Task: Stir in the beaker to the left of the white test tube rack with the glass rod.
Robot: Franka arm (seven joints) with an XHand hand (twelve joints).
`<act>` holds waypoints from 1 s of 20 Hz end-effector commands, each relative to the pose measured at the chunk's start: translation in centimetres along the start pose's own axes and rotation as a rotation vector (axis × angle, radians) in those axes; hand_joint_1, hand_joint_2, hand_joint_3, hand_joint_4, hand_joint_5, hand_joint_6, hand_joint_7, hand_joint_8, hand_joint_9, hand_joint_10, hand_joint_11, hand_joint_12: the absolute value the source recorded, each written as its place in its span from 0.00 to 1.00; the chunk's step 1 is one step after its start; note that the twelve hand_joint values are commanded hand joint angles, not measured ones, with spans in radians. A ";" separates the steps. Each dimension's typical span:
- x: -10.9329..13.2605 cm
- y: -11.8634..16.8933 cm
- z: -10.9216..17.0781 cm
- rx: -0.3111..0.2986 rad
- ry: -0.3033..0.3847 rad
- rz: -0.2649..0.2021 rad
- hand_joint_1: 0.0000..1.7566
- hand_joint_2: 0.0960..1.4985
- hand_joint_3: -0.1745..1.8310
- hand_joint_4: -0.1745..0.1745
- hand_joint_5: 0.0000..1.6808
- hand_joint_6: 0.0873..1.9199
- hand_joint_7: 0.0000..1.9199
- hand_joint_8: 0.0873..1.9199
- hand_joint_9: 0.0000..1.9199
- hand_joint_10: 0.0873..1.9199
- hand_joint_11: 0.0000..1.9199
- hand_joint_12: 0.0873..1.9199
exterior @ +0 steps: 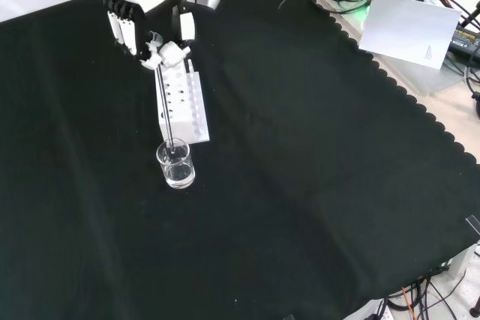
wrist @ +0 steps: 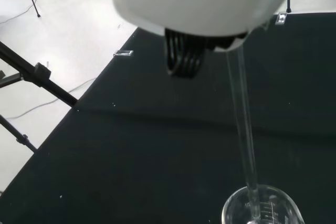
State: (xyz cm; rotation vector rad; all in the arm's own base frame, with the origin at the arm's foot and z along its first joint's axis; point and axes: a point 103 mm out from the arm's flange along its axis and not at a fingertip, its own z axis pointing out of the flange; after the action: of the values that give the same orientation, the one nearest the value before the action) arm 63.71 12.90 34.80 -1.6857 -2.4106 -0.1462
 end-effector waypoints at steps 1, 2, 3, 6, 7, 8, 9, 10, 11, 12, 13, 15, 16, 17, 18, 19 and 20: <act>-0.8 0.2 1.7 0.031 -0.005 0.002 0.76 0.22 0.64 0.00 0.73 0.39 0.74 0.43 0.92 0.31 0.72 0.48; -0.9 0.3 2.0 0.037 -0.003 0.001 0.76 0.22 0.64 0.00 0.73 0.39 0.74 0.43 0.92 0.31 0.72 0.48; -1.0 0.3 2.2 0.040 -0.003 0.000 0.76 0.22 0.64 0.00 0.73 0.39 0.74 0.43 0.92 0.31 0.72 0.48; -1.3 0.5 3.0 0.050 0.003 -0.004 0.76 0.22 0.64 0.00 0.73 0.39 0.74 0.43 0.92 0.31 0.72 0.48; -1.4 0.6 3.2 0.055 0.004 -0.005 0.76 0.22 0.64 0.00 0.73 0.39 0.74 0.43 0.92 0.31 0.72 0.48; -1.5 0.7 3.4 0.057 0.006 -0.007 0.76 0.22 0.64 0.00 0.73 0.39 0.74 0.43 0.92 0.31 0.72 0.48; -1.5 0.7 3.6 0.061 0.007 -0.008 0.76 0.22 0.64 0.00 0.73 0.39 0.74 0.43 0.92 0.31 0.72 0.48; -1.5 0.8 3.8 0.064 0.008 -0.009 0.76 0.22 0.64 0.00 0.73 0.39 0.74 0.43 0.92 0.31 0.72 0.48; -1.6 0.8 4.0 0.066 0.009 -0.008 0.76 0.22 0.64 0.00 0.73 0.39 0.74 0.43 0.92 0.31 0.72 0.48; -1.7 0.9 4.3 0.069 0.010 -0.006 0.76 0.22 0.64 0.00 0.73 0.39 0.74 0.43 0.92 0.31 0.72 0.48; -1.8 0.9 4.5 0.071 0.011 -0.005 0.76 0.22 0.64 0.00 0.73 0.39 0.74 0.43 0.92 0.31 0.72 0.48; -2.0 1.1 5.0 0.081 0.012 -0.005 0.76 0.22 0.64 0.00 0.73 0.39 0.74 0.43 0.92 0.31 0.72 0.48; -2.1 1.1 5.1 0.083 0.015 -0.004 0.76 0.22 0.64 0.00 0.73 0.39 0.74 0.43 0.92 0.31 0.72 0.48; -2.2 1.2 5.3 0.086 0.016 -0.003 0.76 0.22 0.64 0.00 0.73 0.39 0.74 0.43 0.92 0.31 0.72 0.48; -2.3 1.2 5.4 0.087 0.017 -0.003 0.76 0.22 0.64 0.00 0.73 0.39 0.74 0.43 0.92 0.31 0.72 0.48; -2.4 1.2 5.5 0.087 0.016 -0.003 0.76 0.22 0.64 0.00 0.73 0.39 0.74 0.43 0.92 0.31 0.72 0.48; -2.5 1.2 5.5 0.089 0.016 -0.002 0.76 0.22 0.64 0.00 0.73 0.39 0.74 0.43 0.92 0.31 0.72 0.48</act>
State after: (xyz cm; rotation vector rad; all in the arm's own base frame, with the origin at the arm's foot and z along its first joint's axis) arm 64.98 12.34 29.24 -1.6390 -2.3748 -0.0590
